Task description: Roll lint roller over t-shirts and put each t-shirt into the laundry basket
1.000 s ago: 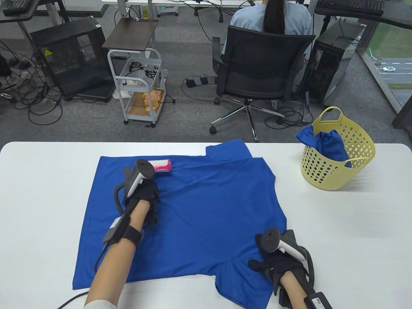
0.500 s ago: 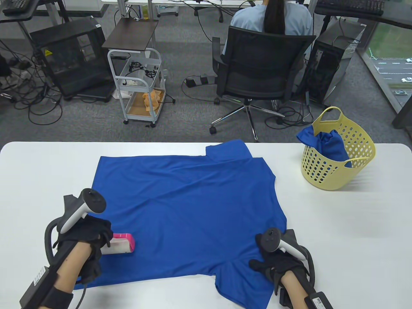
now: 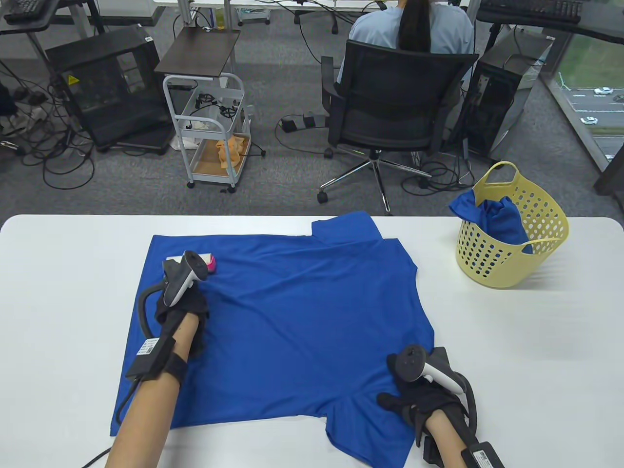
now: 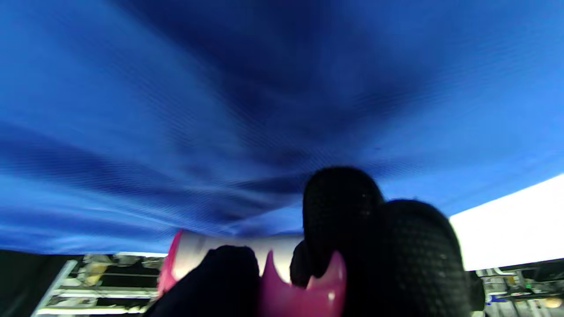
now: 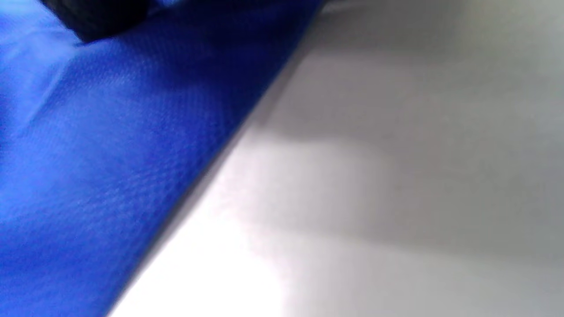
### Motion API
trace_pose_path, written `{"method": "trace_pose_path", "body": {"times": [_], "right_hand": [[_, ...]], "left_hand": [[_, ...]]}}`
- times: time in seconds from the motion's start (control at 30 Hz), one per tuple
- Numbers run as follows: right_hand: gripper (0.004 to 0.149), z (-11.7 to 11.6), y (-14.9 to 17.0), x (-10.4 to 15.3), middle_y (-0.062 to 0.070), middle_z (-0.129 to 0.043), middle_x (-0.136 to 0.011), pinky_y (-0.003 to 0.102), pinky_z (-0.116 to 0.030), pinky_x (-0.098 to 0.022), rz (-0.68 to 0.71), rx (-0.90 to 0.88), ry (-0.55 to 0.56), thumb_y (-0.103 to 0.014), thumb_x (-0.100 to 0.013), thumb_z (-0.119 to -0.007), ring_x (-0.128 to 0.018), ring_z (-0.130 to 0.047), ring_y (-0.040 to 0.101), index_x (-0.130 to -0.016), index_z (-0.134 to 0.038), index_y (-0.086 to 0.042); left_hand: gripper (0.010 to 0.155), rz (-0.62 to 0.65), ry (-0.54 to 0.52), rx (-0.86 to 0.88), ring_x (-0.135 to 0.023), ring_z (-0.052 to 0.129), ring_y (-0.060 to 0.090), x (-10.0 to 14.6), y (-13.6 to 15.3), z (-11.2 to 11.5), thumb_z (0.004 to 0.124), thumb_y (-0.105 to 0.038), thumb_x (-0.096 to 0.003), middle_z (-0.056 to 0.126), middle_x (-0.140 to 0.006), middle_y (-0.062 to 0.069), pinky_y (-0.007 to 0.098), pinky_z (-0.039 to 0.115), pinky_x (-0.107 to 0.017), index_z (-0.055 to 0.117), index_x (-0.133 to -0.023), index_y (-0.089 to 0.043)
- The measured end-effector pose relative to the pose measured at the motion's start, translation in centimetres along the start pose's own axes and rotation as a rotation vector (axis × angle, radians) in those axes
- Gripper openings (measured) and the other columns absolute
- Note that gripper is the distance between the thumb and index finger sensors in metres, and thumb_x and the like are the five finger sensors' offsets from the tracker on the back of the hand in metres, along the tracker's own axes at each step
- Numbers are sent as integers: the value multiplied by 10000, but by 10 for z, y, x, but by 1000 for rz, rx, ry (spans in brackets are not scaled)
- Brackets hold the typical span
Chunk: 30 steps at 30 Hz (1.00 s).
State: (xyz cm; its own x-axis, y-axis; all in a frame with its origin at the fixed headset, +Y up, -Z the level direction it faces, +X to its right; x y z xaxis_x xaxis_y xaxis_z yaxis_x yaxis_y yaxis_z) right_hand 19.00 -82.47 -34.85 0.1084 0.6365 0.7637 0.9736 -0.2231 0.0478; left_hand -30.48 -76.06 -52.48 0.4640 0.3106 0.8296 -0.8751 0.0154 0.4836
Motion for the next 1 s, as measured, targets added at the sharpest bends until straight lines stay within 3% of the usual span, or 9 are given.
{"method": "trace_pose_path", "body": {"times": [0.1, 0.2, 0.33, 0.47, 0.63, 0.8, 0.83, 0.9, 1.0], "right_hand": [[807, 0, 0, 0, 99, 199, -1027, 720, -48, -573, 0, -3, 0, -615, -492, -552, -863, 165, 461, -986, 25, -343], [805, 0, 0, 0, 98, 200, -1027, 721, -47, -573, -1, -2, 0, -615, -492, -550, -863, 165, 462, -986, 24, -343], [805, 0, 0, 0, 100, 197, -1028, 721, -48, -575, -1, -1, 3, -615, -492, -549, -864, 163, 462, -986, 25, -343], [804, 1, 0, 0, 100, 196, -1029, 721, -50, -576, -2, 1, 4, -616, -492, -549, -866, 160, 463, -987, 23, -343], [803, 1, 0, 0, 100, 193, -1031, 721, -53, -578, -3, 2, 6, -616, -492, -549, -868, 159, 463, -987, 22, -343], [804, 1, 0, 0, 100, 193, -1031, 721, -53, -578, -4, 3, 7, -616, -491, -549, -868, 158, 464, -988, 21, -343], [804, 1, 0, 0, 101, 193, -1031, 721, -53, -578, -4, 3, 7, -616, -491, -548, -868, 158, 463, -988, 21, -342], [803, 1, 0, 0, 100, 193, -1031, 721, -52, -578, -4, 3, 7, -617, -491, -548, -868, 158, 463, -988, 20, -343], [804, 0, 0, 0, 100, 194, -1031, 721, -52, -577, -3, 2, 7, -616, -492, -548, -868, 159, 463, -988, 21, -341]], "left_hand": [[738, 1, -68, 75, -651, 1035, 192, -17, 5, -6, 721, -393, -520, 693, -1012, 27, 318, 886, -476, 206, -1041, -482], [736, 25, -89, 169, -661, 1034, 182, -12, 17, -20, 741, -377, -511, 723, -999, 31, 299, 907, -469, 242, -1042, -479], [713, 91, -151, 282, -666, 1041, 193, 14, 49, -52, 747, -376, -508, 729, -995, 38, 287, 930, -454, 294, -1051, -461], [662, 174, -60, 328, -571, 1073, 184, 66, 87, -72, 784, -399, -507, 803, -951, 59, 285, 929, -396, 427, -1061, -460], [517, 124, 126, 123, -340, 1136, 114, 125, 123, -70, 832, -480, -500, 993, -754, 68, 235, 957, -237, 723, -998, -395], [494, 4, 312, -122, -336, 1136, 93, 143, 131, -36, 841, -499, -500, 1002, -751, 47, 221, 956, -239, 750, -978, -414], [492, 13, 316, -119, -345, 1133, 76, 144, 129, -34, 828, -508, -504, 989, -760, 30, 208, 955, -247, 735, -979, -419], [493, -2, 202, -76, -326, 1133, 84, 140, 122, -40, 839, -497, -499, 998, -744, 49, 214, 953, -233, 758, -975, -398], [502, -14, 141, -34, -315, 1127, 71, 118, 111, -45, 817, -507, -505, 980, -761, 32, 203, 949, -226, 721, -988, -407]]}}
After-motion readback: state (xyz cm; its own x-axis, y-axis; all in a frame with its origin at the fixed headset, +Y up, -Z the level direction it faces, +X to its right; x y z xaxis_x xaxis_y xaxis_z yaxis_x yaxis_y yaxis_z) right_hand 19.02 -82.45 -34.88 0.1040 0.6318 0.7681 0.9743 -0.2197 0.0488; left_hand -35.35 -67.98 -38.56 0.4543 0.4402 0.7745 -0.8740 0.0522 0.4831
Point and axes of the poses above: the tracker on the back of each hand, its own y axis roughly to the little-finger side, its own x axis roughly from the fingertips to the wrist, z = x × y, the point moved 4 cm from there along -x, roughly from the wrist to the fingertips
